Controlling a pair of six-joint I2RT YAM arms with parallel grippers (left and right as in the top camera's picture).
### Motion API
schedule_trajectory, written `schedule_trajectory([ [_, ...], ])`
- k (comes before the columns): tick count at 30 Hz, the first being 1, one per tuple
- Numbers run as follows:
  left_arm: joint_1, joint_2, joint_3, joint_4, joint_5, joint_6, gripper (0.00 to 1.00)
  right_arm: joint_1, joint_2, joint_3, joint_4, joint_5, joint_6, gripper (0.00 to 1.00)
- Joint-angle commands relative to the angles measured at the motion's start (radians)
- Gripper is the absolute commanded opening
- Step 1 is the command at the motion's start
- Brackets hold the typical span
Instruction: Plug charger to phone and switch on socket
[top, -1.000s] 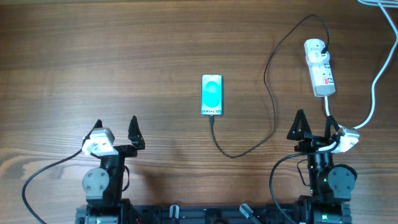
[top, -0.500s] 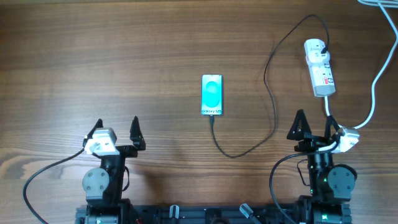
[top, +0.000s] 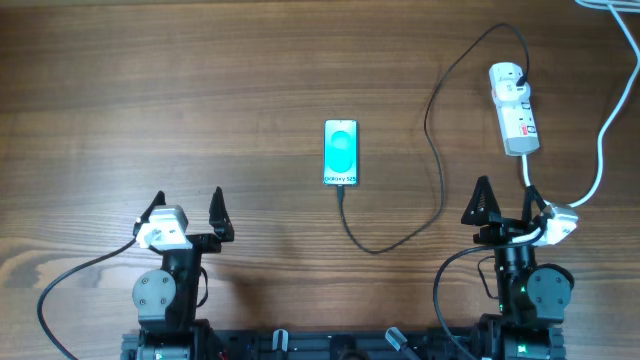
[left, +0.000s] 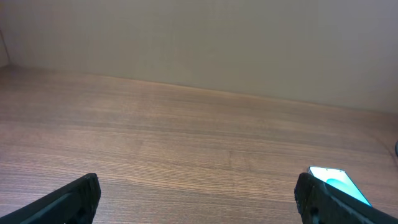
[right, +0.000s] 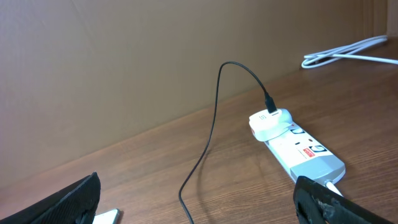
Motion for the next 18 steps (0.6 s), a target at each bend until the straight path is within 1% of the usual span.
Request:
schedule_trajectory([
  [1,-0.003,-0.009,-0.011,0.006,0.015,0.023,1.0,0.004,-0.004,-0.001,0.003,0.013,-0.018,1.0],
  [18,-0.003,-0.009,-0.011,0.006,0.015,0.023,1.0,0.004,-0.004,-0.001,0.003,0.013,-0.018,1.0],
])
